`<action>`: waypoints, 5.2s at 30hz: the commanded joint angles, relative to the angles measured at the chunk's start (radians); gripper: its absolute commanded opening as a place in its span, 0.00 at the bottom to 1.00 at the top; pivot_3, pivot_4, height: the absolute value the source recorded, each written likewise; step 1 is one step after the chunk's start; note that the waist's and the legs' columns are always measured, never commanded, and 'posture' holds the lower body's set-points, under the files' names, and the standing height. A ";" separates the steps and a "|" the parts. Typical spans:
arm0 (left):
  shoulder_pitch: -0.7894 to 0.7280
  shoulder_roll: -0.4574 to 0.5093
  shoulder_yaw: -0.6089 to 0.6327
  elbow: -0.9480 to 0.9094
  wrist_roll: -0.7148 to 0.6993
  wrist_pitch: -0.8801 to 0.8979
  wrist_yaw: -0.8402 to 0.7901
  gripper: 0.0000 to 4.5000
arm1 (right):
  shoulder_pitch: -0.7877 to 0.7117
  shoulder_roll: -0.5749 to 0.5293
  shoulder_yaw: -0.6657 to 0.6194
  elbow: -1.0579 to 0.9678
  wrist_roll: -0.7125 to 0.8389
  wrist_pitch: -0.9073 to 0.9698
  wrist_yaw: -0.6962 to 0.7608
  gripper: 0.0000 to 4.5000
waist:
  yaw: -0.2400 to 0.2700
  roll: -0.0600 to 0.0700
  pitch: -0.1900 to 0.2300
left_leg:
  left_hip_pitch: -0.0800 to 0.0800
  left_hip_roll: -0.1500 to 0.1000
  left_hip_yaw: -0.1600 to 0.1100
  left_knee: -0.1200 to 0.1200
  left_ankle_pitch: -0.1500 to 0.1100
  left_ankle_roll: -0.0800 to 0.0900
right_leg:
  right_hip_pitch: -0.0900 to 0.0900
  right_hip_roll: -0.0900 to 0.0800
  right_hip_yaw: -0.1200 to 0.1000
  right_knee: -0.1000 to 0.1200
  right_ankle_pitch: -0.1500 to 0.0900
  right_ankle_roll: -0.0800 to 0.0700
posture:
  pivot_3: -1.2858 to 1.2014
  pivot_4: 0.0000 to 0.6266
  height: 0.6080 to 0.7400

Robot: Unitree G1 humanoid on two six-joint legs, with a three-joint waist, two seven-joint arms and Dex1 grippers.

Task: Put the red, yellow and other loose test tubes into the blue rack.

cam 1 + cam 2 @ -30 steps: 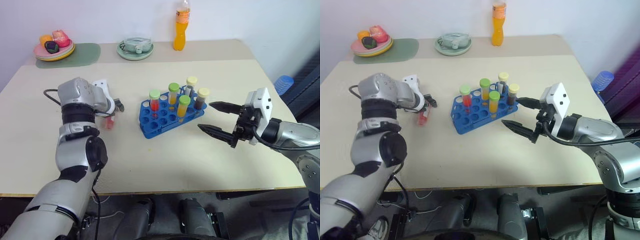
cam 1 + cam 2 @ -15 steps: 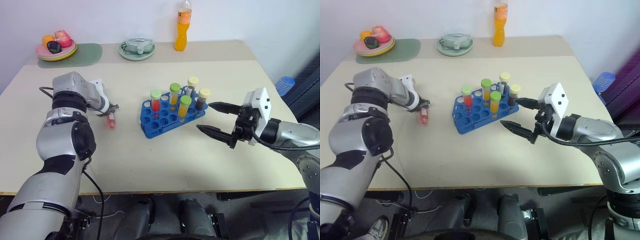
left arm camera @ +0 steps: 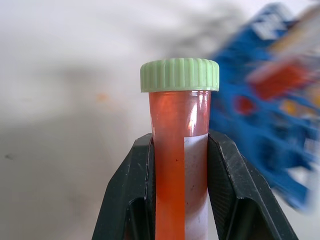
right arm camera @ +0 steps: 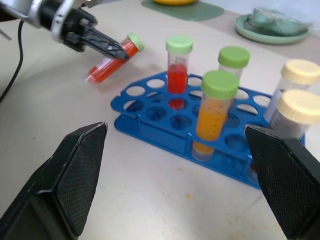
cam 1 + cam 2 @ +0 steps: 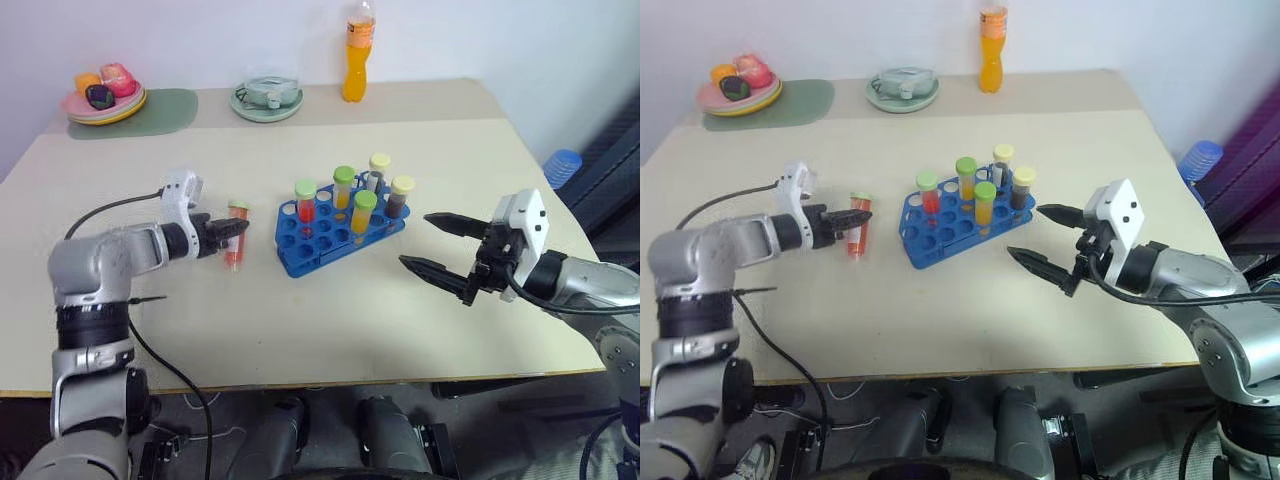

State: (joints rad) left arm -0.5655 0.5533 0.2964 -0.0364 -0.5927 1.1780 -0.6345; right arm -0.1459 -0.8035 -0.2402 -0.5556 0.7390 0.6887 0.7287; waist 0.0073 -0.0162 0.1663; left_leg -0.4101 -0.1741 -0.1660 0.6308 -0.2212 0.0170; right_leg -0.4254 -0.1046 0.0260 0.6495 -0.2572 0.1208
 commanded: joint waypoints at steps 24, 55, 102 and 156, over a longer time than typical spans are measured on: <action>0.047 -0.369 -0.345 0.327 0.361 -1.568 -0.322 0.17 | 0.321 -0.001 -0.188 -0.096 -0.017 -0.059 -0.003 1.00 | 0.034 0.000 0.000 | 0.000 0.000 0.002 0.000 -0.002 0.003 | 0.002 -0.002 0.000 -0.004 0.000 0.000 | 0.52 0.24 1.00; 0.000 -0.482 -0.371 0.692 0.367 -1.759 -0.274 0.17 | 0.410 -0.093 -0.440 -0.255 0.186 0.144 -0.116 1.00 | 0.031 0.001 -0.002 | 0.002 0.000 0.002 0.002 -0.002 0.005 | 0.006 -0.001 -0.001 -0.004 0.000 0.001 | 0.52 0.24 1.00; 0.026 -0.463 -0.361 0.654 0.309 -1.670 -0.342 0.17 | 0.477 0.025 -0.345 -0.210 0.061 -0.062 -0.026 1.00 | 0.032 0.003 -0.011 | 0.016 0.006 0.002 -0.003 -0.006 0.007 | 0.024 0.004 -0.002 -0.018 -0.001 0.002 | 0.52 0.24 1.00; -0.001 -0.501 -0.323 0.485 0.212 -1.598 -0.333 0.17 | 0.488 0.051 -0.316 -0.189 0.023 -0.106 -0.018 1.00 | 0.035 0.001 -0.009 | 0.006 0.006 0.002 -0.001 -0.006 0.007 | 0.016 0.004 -0.002 -0.019 -0.001 0.002 | 0.52 0.24 1.00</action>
State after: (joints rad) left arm -0.5477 0.0593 -0.0299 0.4938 -0.3631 -0.4222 -0.9760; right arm 0.3467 -0.7603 -0.5544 -0.7377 0.7581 0.5990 0.7123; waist 0.0421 -0.0154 0.1569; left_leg -0.4042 -0.1681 -0.1645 0.6296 -0.2277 0.0236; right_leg -0.4099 -0.1006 0.0234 0.6301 -0.2581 0.1229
